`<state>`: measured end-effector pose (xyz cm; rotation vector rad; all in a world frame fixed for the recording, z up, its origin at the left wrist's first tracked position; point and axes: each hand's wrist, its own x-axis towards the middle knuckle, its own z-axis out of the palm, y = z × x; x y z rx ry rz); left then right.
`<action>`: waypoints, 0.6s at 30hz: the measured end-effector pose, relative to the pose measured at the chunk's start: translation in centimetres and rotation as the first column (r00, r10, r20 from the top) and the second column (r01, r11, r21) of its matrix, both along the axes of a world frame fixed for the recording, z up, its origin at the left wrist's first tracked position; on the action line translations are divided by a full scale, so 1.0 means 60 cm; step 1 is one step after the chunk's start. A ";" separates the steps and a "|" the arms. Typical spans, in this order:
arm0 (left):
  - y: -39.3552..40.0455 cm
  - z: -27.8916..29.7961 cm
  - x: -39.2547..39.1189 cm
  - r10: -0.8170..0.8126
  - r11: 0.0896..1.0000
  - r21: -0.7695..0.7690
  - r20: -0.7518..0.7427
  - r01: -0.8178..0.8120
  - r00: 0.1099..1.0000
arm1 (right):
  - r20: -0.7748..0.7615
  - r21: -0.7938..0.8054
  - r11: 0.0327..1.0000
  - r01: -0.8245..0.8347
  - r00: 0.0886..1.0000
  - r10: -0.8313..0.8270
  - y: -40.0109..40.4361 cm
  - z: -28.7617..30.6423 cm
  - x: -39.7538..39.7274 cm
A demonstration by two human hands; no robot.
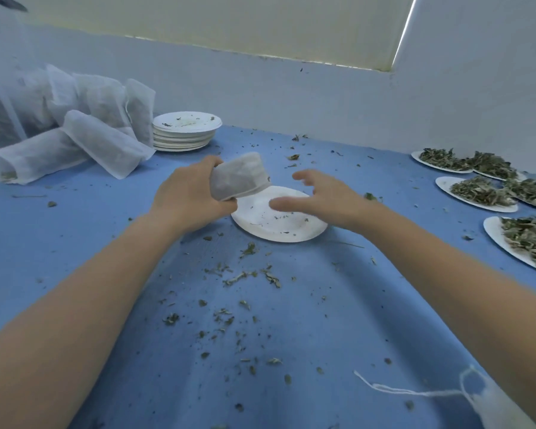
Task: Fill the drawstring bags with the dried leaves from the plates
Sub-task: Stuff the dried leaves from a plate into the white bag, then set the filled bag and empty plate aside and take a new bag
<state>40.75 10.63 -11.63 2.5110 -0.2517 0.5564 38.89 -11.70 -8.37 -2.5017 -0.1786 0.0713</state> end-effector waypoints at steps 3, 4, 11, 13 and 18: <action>0.004 0.004 -0.016 0.059 0.998 0.019 0.005 -0.059 0.998 | -0.179 -0.213 0.977 0.012 0.982 -0.051 0.007 -0.021 -0.004; 0.004 0.005 -0.021 0.068 0.997 0.023 0.002 -0.068 0.998 | -0.186 -0.237 0.971 0.019 0.981 -0.065 0.010 -0.027 -0.004; 0.022 0.020 -0.039 0.148 0.988 -0.024 -0.095 -0.151 0.984 | -0.027 -0.227 0.967 0.114 0.992 -0.123 0.032 -0.037 0.001; 0.039 0.027 -0.039 0.200 0.974 -0.091 -0.106 -0.210 0.974 | 0.011 -0.143 0.982 0.125 0.992 -0.125 0.049 -0.023 0.010; 0.103 0.047 -0.012 0.310 0.897 -0.269 -0.178 -0.350 0.934 | 0.068 -0.034 0.994 0.105 0.992 -0.103 0.127 0.019 0.065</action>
